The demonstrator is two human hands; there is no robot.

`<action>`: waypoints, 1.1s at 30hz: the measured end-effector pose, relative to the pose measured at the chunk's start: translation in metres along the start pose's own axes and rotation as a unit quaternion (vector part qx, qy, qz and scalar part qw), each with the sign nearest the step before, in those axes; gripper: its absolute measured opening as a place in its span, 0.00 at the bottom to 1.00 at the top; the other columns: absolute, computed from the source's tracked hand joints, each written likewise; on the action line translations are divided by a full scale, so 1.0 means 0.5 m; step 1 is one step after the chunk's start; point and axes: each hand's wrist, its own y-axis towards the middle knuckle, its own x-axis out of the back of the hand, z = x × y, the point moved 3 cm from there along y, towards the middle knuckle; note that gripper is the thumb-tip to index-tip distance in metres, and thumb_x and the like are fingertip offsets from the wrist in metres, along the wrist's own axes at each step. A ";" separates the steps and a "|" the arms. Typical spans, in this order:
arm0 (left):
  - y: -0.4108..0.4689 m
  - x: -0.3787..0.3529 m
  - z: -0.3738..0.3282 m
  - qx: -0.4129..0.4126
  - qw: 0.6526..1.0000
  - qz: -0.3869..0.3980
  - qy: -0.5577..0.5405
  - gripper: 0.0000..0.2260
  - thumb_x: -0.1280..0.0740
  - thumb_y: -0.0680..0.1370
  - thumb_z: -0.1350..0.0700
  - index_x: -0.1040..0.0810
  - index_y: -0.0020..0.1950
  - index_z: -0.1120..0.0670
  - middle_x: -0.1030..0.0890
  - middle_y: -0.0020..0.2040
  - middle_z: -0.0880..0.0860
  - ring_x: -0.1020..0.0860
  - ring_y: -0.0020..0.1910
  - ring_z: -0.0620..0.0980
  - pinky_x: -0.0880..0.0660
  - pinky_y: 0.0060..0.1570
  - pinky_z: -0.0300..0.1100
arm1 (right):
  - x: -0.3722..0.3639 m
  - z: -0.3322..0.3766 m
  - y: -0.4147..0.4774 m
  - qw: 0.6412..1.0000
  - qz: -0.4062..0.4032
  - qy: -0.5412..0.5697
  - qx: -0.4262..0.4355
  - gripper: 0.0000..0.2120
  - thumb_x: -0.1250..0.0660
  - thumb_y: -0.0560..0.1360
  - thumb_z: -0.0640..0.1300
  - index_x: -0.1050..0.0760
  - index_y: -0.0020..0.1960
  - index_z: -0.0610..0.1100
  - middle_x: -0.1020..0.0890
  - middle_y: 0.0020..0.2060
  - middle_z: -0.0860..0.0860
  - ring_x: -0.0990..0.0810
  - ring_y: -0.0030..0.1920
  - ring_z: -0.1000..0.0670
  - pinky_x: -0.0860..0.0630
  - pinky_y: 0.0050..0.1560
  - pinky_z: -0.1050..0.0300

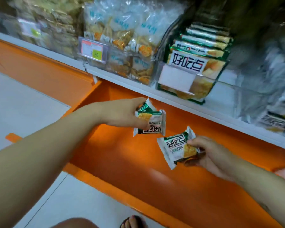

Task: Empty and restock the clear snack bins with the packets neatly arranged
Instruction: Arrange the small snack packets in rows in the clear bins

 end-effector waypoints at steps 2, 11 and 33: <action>-0.014 0.003 -0.048 -0.026 1.000 -0.005 -0.015 0.32 0.30 0.76 0.52 0.41 0.76 0.50 0.27 0.65 0.50 0.27 0.40 0.35 0.35 0.34 0.21 | 0.027 0.020 -0.058 1.000 0.000 0.014 0.013 0.13 0.44 0.78 0.36 0.22 0.41 0.42 0.17 0.32 0.43 0.20 0.29 0.47 0.23 0.28 0.56; -0.067 0.002 -0.366 -0.158 0.987 -0.035 0.017 0.36 0.32 0.74 0.42 0.46 0.77 0.42 0.37 0.75 0.47 0.35 0.70 0.43 0.35 0.56 0.34 | 0.179 0.116 -0.360 0.987 -0.038 -0.045 0.152 0.21 0.29 0.61 0.50 0.29 0.53 0.60 0.18 0.46 0.46 0.18 0.40 0.49 0.22 0.43 0.53; 0.056 -0.151 -0.983 -0.278 0.939 -0.059 -0.196 0.21 0.28 0.71 0.43 0.27 0.61 0.46 0.19 0.48 0.43 0.19 0.42 0.42 0.22 0.47 0.46 | 0.665 0.198 -0.648 0.935 -0.148 0.129 0.294 0.16 0.33 0.65 0.35 0.24 0.52 0.37 0.15 0.47 0.43 0.15 0.46 0.49 0.18 0.47 0.56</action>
